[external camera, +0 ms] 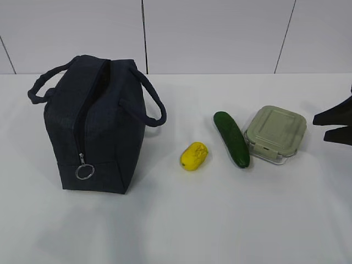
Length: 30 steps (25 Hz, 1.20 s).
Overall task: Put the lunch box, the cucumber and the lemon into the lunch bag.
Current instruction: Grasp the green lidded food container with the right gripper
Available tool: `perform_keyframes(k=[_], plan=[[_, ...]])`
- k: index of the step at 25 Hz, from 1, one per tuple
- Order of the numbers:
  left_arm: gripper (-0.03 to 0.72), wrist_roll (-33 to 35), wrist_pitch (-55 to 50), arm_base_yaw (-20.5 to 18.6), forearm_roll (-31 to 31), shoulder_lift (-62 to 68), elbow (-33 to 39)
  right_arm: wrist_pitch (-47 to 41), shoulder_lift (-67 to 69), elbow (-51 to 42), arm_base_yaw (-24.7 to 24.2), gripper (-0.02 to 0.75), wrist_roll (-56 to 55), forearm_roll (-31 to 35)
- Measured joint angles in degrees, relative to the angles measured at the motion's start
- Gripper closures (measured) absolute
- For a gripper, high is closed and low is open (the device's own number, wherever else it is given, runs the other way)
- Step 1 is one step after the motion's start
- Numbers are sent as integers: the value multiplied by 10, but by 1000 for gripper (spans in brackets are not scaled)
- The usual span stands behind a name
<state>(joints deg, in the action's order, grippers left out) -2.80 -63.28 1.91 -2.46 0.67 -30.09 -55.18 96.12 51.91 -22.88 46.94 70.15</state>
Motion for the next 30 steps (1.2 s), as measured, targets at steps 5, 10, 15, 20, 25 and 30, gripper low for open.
perform_keyframes(k=[5, 10, 15, 20, 25, 30], plan=[[449, 0, 0, 0, 0, 0, 0, -2, 32, 0, -4, 375, 27, 11], [449, 0, 0, 0, 0, 0, 0, 32, 44, 0, -4, 374, 31, 38], [449, 0, 0, 0, 0, 0, 0, 64, 45, 0, -4, 374, 32, 45], [449, 0, 0, 0, 0, 0, 0, 67, 45, 0, -4, 374, 34, 52], [449, 0, 0, 0, 0, 0, 0, 51, 69, 17, -4, 330, 43, 53], [449, 0, 0, 0, 0, 0, 0, 23, 122, 45, -4, 237, 62, 53]])
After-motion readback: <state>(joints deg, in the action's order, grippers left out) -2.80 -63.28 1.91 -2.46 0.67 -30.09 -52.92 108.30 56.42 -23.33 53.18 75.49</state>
